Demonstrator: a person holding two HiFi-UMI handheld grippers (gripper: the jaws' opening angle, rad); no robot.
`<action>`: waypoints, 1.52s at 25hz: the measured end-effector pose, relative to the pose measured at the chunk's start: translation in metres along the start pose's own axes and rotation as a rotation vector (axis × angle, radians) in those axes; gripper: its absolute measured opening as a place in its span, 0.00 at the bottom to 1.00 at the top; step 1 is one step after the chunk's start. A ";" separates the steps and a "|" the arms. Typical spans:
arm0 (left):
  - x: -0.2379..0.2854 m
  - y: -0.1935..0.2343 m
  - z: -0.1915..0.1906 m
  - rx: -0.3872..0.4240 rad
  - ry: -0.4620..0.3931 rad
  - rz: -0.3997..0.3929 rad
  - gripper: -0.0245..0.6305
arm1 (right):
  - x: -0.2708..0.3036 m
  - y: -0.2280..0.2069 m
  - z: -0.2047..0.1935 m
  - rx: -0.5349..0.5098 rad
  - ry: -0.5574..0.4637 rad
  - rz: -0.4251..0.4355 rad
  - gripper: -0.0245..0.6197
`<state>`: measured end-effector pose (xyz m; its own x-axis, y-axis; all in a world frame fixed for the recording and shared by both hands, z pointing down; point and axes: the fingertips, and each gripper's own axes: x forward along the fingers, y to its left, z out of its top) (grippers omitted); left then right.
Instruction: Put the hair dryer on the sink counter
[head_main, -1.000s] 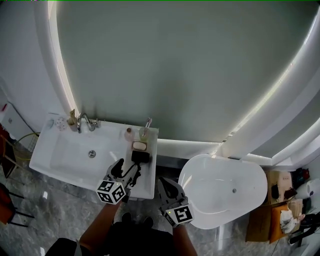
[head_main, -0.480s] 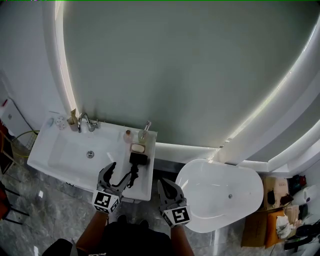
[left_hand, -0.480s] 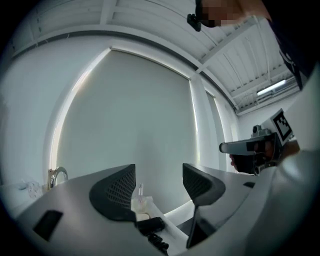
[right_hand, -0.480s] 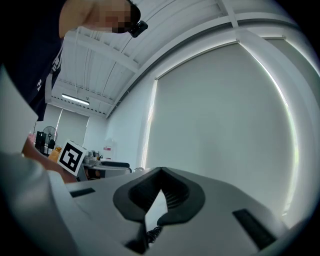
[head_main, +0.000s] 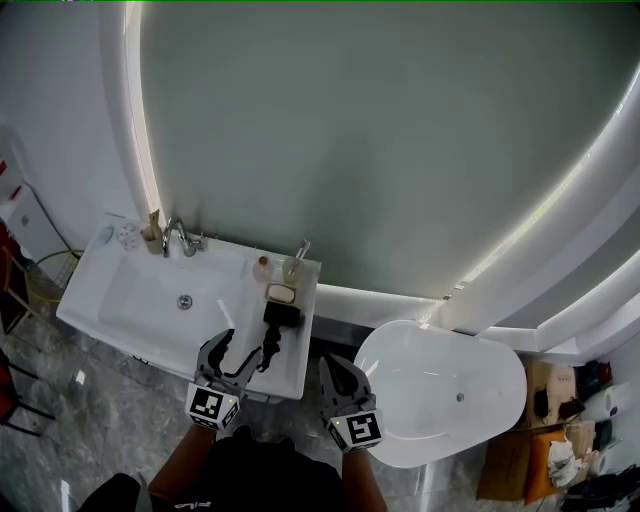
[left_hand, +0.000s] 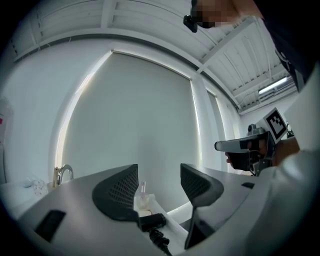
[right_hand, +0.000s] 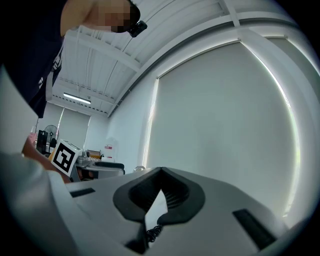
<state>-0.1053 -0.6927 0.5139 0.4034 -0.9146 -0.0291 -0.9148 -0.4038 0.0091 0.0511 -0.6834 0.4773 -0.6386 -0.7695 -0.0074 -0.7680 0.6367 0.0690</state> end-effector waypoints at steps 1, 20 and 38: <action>-0.001 0.000 0.001 0.007 -0.002 0.001 0.46 | 0.001 0.002 0.000 -0.006 -0.002 0.006 0.08; -0.002 0.002 -0.004 0.066 0.047 0.003 0.07 | 0.012 0.012 0.003 -0.048 0.015 0.013 0.08; -0.001 0.016 -0.024 0.007 0.129 0.018 0.07 | 0.030 0.021 -0.009 -0.028 0.059 0.031 0.08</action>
<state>-0.1203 -0.6989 0.5377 0.3861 -0.9170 0.0998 -0.9217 -0.3879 0.0020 0.0167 -0.6936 0.4876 -0.6577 -0.7513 0.0543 -0.7455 0.6596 0.0957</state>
